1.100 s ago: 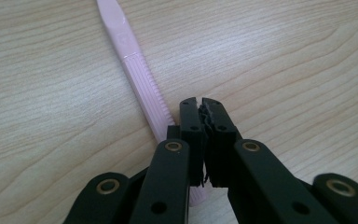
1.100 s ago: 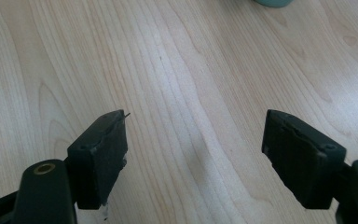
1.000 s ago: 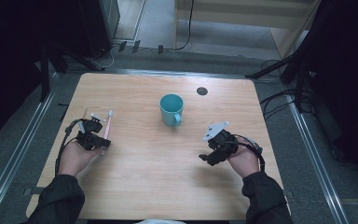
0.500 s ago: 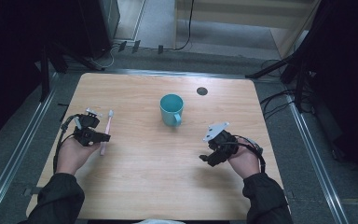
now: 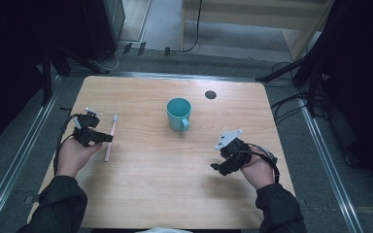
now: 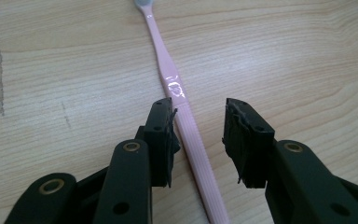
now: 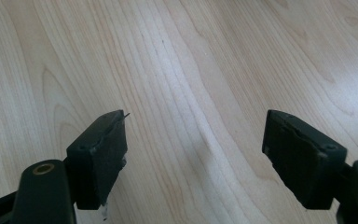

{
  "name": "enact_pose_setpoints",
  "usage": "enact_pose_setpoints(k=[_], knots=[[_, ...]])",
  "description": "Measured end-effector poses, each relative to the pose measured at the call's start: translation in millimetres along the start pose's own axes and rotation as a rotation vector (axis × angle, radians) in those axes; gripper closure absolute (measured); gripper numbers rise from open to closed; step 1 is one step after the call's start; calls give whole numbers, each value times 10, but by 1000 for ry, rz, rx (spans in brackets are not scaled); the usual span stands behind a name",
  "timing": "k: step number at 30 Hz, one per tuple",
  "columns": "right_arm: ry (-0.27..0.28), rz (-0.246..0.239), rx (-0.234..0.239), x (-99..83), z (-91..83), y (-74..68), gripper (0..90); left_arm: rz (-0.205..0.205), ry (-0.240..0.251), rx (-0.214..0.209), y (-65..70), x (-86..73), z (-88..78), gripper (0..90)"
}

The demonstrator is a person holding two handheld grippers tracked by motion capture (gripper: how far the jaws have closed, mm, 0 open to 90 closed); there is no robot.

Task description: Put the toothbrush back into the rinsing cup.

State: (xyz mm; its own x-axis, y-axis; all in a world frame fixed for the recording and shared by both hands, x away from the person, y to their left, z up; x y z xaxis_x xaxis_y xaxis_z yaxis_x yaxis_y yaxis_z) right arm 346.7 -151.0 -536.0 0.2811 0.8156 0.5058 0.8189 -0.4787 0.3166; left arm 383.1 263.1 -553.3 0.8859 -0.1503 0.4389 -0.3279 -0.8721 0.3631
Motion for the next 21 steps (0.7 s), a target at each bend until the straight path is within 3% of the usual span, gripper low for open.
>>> enact_pose_setpoints(k=[10,11,17,21], knots=[[-16,11,-9,-89,-36,0,219,-22,-31,9,-73,111,35,654],[-17,17,-12,-107,-42,0,219,-12,-56,55,-87,126,44,671],[-30,26,-18,-165,-62,-2,219,-56,-102,24,-95,179,103,670],[-33,29,-22,-189,-72,-2,219,-62,-120,29,-105,210,124,670]])
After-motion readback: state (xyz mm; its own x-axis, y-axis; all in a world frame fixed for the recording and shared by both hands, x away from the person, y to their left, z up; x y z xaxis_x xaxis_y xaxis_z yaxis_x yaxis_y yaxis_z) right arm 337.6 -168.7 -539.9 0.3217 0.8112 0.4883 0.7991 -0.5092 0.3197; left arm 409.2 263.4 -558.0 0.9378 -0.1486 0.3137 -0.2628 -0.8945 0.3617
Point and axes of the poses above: each handheld gripper's, and its own axes: z roughly forward along the jaws, x roughly out of its top, y roughly to its right, the point moved 7 cm from there along z, roughly forward along the jaws, and after that the axes turned 13 degrees about -x, right-handed, at the moved point
